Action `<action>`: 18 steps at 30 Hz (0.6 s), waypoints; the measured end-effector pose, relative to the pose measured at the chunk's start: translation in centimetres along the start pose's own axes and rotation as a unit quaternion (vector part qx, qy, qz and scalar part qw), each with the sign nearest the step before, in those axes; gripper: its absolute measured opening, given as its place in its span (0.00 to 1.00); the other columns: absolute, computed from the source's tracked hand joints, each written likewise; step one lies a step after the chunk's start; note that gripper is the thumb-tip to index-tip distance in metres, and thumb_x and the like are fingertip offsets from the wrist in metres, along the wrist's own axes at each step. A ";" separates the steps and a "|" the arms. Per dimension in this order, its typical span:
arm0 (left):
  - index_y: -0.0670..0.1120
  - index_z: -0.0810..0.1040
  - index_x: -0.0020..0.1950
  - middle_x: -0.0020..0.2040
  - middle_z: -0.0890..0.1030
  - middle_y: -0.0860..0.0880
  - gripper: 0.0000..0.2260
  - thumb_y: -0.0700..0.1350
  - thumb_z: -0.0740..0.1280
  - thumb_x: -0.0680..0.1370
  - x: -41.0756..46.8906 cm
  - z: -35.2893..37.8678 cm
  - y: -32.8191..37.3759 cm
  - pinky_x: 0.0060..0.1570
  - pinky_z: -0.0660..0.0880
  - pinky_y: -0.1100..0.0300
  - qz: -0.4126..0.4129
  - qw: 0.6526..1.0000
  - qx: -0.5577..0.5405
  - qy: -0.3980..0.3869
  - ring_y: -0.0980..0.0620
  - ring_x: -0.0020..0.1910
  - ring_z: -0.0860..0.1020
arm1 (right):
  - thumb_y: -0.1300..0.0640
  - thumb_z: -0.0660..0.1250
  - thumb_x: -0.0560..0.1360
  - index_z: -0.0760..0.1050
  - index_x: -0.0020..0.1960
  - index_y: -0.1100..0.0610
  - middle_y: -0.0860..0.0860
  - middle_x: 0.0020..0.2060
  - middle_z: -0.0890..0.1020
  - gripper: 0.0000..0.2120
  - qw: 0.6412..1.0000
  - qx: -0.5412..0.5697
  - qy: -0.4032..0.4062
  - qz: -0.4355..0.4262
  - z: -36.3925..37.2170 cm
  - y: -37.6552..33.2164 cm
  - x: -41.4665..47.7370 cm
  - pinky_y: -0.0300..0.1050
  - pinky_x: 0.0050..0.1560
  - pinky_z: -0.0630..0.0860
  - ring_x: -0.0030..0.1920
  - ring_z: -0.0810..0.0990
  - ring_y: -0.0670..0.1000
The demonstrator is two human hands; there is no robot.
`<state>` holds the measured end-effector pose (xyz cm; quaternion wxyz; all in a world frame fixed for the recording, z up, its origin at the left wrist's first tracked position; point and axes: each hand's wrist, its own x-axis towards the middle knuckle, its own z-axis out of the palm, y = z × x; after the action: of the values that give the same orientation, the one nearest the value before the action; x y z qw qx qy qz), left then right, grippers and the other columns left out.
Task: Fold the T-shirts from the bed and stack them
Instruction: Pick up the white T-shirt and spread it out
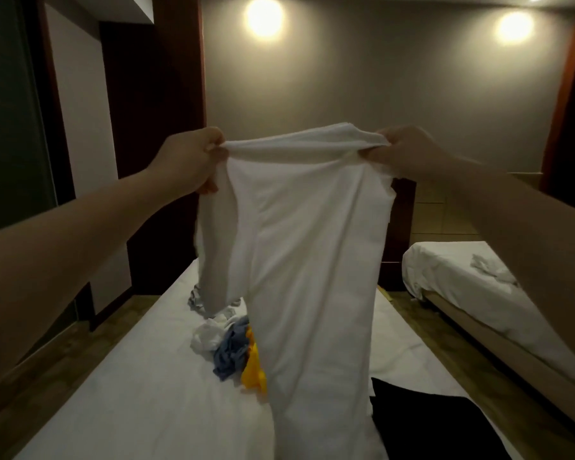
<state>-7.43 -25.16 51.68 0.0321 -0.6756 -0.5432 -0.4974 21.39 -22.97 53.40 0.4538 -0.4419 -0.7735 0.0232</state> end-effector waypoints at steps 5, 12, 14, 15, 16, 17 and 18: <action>0.47 0.75 0.51 0.38 0.75 0.45 0.07 0.46 0.58 0.81 -0.9 -0.6 0.7 0.21 0.71 0.71 0.006 1.000 0.022 -0.003 0.51 0.29 0.75 | 0.53 0.72 0.71 0.76 0.39 0.53 0.48 0.34 0.77 0.05 0.981 -0.015 -0.177 0.075 -2.9 -1.0 -1.9 0.30 0.25 0.70 0.27 0.75 0.41; 0.44 0.77 0.50 0.38 0.76 0.44 0.07 0.45 0.62 0.79 -1.4 -1.5 1.4 0.33 0.73 0.61 0.016 1.000 -0.014 -0.019 0.50 0.32 0.74 | 0.52 0.76 0.66 0.76 0.34 0.56 0.51 0.30 0.72 0.11 0.963 -0.075 -0.244 0.083 -3.1 -0.2 -2.5 0.34 0.24 0.62 0.29 0.67 0.48; 0.43 0.77 0.50 0.39 0.76 0.45 0.07 0.45 0.63 0.79 -1.7 -2.2 1.5 0.33 0.74 0.64 0.005 0.999 -0.036 -0.039 0.50 0.34 0.74 | 0.50 0.79 0.61 0.77 0.33 0.56 0.52 0.30 0.72 0.13 0.964 -0.046 -0.248 0.085 -3.2 -0.1 -2.6 0.34 0.24 0.61 0.28 0.66 0.48; 0.43 0.78 0.49 0.40 0.76 0.45 0.07 0.45 0.63 0.78 -1.8 -2.5 1.5 0.34 0.75 0.64 -0.003 0.997 -0.053 -0.051 0.51 0.36 0.74 | 0.47 0.80 0.57 0.78 0.33 0.55 0.52 0.31 0.73 0.16 0.963 -0.036 -0.251 0.085 -3.2 -0.1 -2.6 0.34 0.25 0.62 0.28 0.67 0.48; 0.43 0.78 0.48 0.40 0.76 0.45 0.07 0.45 0.64 0.78 -1.9 -2.8 1.4 0.34 0.75 0.65 -0.013 0.996 -0.070 -0.062 0.52 0.37 0.74 | 0.42 0.79 0.52 0.80 0.34 0.55 0.52 0.32 0.74 0.20 0.963 -0.028 -0.254 0.083 -3.2 -0.1 -2.6 0.35 0.27 0.64 0.30 0.69 0.48; 0.44 0.78 0.46 0.40 0.75 0.46 0.06 0.45 0.64 0.78 -2.0 -3.0 1.4 0.33 0.76 0.67 -0.022 0.994 -0.086 -0.069 0.53 0.36 0.74 | 0.39 0.78 0.46 0.81 0.34 0.54 0.51 0.33 0.75 0.25 0.963 -0.021 -0.257 0.082 -3.2 0.0 -2.6 0.36 0.28 0.65 0.32 0.70 0.48; 0.44 0.77 0.45 0.39 0.75 0.47 0.06 0.45 0.64 0.78 -2.1 -3.2 1.3 0.30 0.75 0.70 -0.029 0.991 -0.104 -0.073 0.55 0.34 0.74 | 0.35 0.78 0.42 0.81 0.35 0.53 0.50 0.33 0.76 0.29 0.961 -0.020 -0.263 0.082 -3.1 0.1 -2.4 0.36 0.29 0.66 0.32 0.71 0.48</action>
<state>-8.31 -29.00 52.44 -0.0930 -0.6935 -0.5090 -0.5013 24.22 -25.72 53.56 0.2218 -0.4913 -0.8269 0.1603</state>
